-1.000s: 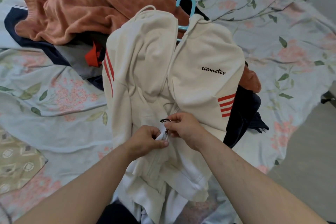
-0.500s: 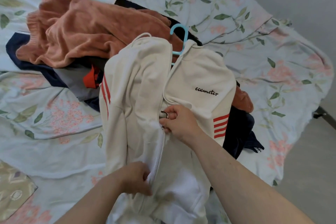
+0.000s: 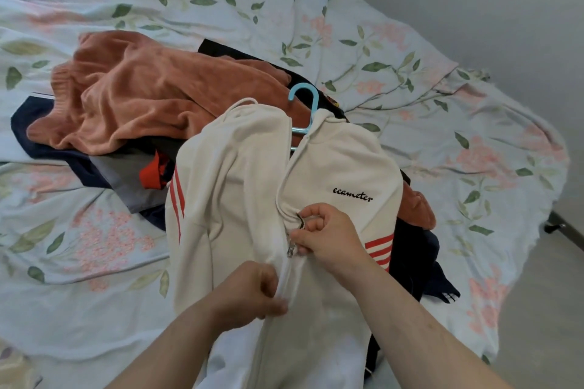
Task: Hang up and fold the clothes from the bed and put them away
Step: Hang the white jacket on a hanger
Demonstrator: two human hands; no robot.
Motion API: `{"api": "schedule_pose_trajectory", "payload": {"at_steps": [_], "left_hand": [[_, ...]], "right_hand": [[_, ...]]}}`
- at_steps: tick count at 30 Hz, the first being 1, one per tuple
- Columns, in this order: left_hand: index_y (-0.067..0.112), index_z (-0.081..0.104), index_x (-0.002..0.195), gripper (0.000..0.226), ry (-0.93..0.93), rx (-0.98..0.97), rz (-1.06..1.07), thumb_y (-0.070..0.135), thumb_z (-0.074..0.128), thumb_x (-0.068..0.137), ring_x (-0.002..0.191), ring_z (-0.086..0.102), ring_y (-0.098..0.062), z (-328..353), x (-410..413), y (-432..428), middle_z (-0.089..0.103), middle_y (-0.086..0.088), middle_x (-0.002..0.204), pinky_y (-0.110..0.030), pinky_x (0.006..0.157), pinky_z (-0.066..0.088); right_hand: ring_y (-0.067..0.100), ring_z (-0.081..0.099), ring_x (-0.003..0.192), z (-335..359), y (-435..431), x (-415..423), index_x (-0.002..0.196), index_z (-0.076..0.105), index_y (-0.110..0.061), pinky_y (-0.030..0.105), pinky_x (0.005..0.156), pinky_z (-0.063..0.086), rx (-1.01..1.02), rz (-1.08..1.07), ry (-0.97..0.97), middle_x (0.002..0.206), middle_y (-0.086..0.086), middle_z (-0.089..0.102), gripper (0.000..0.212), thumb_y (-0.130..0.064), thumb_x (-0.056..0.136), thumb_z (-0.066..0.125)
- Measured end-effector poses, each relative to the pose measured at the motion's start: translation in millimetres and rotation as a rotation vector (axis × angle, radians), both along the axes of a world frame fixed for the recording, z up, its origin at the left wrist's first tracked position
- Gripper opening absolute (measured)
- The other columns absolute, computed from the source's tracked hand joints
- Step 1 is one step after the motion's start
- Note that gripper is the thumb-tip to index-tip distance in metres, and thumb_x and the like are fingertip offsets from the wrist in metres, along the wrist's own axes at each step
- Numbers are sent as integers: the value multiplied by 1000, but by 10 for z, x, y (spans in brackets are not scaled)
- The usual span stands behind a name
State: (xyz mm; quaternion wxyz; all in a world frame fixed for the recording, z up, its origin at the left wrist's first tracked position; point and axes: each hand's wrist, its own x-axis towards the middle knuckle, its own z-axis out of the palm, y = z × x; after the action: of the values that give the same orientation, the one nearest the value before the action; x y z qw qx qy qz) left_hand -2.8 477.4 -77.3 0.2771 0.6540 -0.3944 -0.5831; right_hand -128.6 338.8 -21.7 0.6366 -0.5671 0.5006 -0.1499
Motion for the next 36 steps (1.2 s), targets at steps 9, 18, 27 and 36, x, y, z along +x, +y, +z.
{"api": "schedule_pose_trajectory", "payload": {"at_steps": [9,18,27,36], "left_hand": [[19,47,62,35,-360,122,-155,36,77,68,47,43,-3,-26,0,202,50,10,54,-18,48,33],[21,37,54,47,-263,-173,359,18,80,75,45,32,-6,248,83,-600,34,14,45,-21,47,27],[22,56,49,38,-106,-76,392,11,86,69,42,41,-1,-30,76,-399,48,8,43,-18,45,33],[19,45,44,47,-103,77,287,17,89,62,42,41,0,-305,0,-215,45,9,41,-22,47,34]], "right_hand": [[14,55,45,-87,-160,172,91,58,-10,32,56,53,-42,-23,17,51,-7,52,29,7,78,77],[17,62,51,78,-276,249,96,60,-9,25,58,57,54,-4,-80,63,7,56,22,5,85,72],[17,58,50,153,-623,433,92,61,-11,37,64,56,-178,-130,-17,54,-3,48,20,3,84,73],[13,63,51,329,-974,733,88,60,-21,22,61,54,-375,19,94,61,1,59,28,-1,80,77]]}}
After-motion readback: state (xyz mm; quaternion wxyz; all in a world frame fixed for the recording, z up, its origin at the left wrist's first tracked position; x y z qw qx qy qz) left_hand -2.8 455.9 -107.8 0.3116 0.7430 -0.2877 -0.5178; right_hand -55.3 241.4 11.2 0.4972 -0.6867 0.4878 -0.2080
